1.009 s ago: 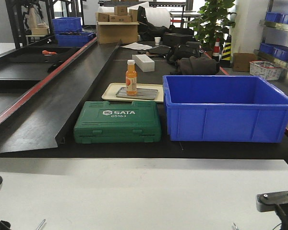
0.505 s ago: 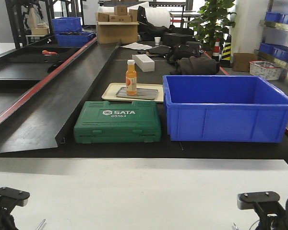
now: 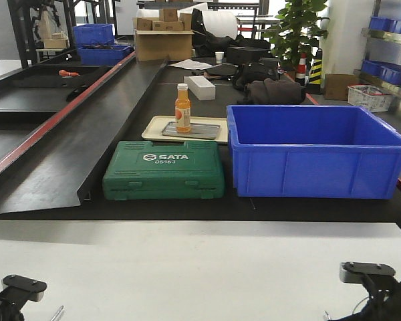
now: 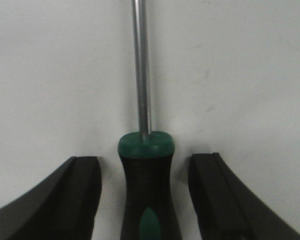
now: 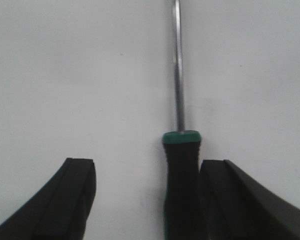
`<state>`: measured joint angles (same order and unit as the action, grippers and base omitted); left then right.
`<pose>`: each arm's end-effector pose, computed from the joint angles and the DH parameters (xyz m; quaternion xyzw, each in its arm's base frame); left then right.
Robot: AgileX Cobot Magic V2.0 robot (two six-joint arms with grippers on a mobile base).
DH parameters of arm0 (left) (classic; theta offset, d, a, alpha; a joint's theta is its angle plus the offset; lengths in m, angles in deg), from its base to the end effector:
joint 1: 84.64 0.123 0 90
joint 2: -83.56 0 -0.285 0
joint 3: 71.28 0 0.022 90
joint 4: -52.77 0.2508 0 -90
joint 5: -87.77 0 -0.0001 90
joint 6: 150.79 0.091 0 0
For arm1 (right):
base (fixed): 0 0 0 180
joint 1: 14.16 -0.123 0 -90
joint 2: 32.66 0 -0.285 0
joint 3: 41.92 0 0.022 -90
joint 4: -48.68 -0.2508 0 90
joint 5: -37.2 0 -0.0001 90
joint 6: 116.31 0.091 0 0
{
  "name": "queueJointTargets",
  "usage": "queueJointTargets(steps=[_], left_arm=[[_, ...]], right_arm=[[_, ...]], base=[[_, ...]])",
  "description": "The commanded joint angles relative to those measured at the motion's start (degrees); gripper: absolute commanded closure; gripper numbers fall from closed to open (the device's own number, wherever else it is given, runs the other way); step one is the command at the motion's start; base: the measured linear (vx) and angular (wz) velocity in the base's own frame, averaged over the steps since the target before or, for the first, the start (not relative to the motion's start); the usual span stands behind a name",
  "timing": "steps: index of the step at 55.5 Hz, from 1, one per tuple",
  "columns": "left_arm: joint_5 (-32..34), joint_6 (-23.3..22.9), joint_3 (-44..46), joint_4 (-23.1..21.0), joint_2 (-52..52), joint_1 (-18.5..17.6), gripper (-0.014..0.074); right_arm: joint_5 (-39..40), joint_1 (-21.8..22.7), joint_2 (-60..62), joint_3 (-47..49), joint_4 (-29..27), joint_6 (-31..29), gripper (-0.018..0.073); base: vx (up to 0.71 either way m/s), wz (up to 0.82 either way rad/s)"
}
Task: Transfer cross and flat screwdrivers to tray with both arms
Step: 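Close left and right grippers around each screwdriver's green handle, then lift both screwdrivers upright off the table with both grippers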
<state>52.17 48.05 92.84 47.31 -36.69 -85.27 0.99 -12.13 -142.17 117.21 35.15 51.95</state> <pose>0.3463 -0.0089 0.1137 0.1324 0.9881 -0.0187 0.0759 0.3227 0.0012 0.1585 0.0025 0.9900 0.0657 0.1247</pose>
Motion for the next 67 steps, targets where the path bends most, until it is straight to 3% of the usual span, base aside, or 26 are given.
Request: queueJointTargets(steps=[1, 7, 12, 23, 67], left_arm=[[1.26, -0.16, 1.38, -0.37, 2.50, -0.02, 0.0094], [1.13, -0.16, 1.38, -0.37, 2.50, -0.02, 0.0094], [1.13, -0.16, 1.38, -0.37, 2.50, -0.02, 0.0094], [1.37, -0.16, 1.38, -0.38, 2.50, -0.02, 0.0094], [1.29, -0.11, 1.31, -0.52, 2.50, -0.02, 0.0094]], right_arm=[[-0.86, 2.90, 1.67, 1.93, -4.44, -6.67, 0.0047], [-0.95, 3.17, 1.73, 1.93, -5.96, -9.35, 0.0047], [-0.70, 2.17, 1.58, 1.93, -3.14, -9.18, 0.0047], [2.67, 1.39, 0.26, 1.93, 4.39, -1.61, 0.0047], [1.27, 1.39, -6.63, 1.93, 4.22, -2.09, 0.0070]], base=[[0.00, 0.00], [0.00, 0.00], [0.00, 0.00], [0.00, 0.00], [0.00, 0.00]])
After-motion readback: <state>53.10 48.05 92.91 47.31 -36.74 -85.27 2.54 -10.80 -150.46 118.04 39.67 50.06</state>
